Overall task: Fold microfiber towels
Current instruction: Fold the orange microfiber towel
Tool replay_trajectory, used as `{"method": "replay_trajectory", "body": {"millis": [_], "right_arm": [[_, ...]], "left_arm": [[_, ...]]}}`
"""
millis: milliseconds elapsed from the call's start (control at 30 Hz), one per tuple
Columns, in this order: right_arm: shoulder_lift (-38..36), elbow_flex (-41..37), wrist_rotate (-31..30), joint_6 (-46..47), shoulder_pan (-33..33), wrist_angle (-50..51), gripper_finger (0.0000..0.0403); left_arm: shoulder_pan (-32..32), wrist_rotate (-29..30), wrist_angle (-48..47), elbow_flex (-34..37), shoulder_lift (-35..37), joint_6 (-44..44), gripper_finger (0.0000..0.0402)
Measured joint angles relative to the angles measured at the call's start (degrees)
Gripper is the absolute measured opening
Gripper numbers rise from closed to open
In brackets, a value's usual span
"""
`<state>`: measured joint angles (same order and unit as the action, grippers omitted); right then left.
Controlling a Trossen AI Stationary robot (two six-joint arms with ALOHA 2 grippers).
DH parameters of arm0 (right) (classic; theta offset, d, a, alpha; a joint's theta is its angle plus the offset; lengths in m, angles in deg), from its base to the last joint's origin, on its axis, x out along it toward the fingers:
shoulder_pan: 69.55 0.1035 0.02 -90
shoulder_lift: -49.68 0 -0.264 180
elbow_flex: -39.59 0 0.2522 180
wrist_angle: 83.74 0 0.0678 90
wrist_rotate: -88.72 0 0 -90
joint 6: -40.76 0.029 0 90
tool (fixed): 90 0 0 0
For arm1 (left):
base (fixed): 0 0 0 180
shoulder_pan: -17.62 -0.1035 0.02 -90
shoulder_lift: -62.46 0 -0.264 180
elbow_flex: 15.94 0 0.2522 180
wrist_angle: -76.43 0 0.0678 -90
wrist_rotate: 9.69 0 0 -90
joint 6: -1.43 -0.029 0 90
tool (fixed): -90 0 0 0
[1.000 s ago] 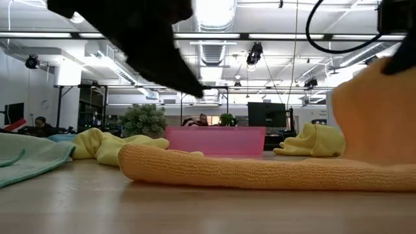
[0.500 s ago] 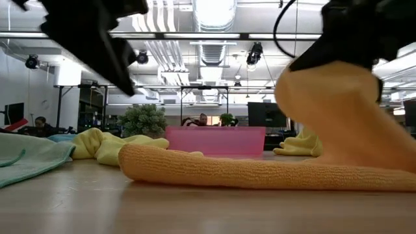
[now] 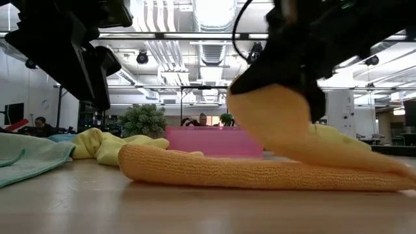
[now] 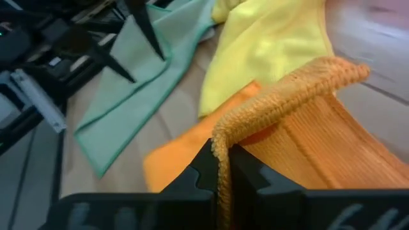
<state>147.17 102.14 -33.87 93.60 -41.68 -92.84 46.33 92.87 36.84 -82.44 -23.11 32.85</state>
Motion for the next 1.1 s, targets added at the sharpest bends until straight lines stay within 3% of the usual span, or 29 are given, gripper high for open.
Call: {"method": "replay_trajectory", "body": {"millis": [200,433,900,1100], "right_arm": [[3.2,2.9,4.2,-1.1,-2.5,0.0,0.0009],[5.8,5.0,4.8,-1.1,-3.3,0.1,0.0021],[5.8,5.4,7.6,-4.9,-4.2,0.2,0.0182],[5.8,8.5,7.7,-12.8,-4.3,0.4,0.0215]], "left_arm": [[0.0,0.1,2.8,1.3,0.0,0.7,0.0171],[0.0,0.2,5.1,3.0,0.0,1.3,0.0171],[-0.1,1.4,11.7,2.8,0.0,-0.4,0.0171],[-0.5,1.4,16.4,2.7,0.0,-3.7,0.0171]]}}
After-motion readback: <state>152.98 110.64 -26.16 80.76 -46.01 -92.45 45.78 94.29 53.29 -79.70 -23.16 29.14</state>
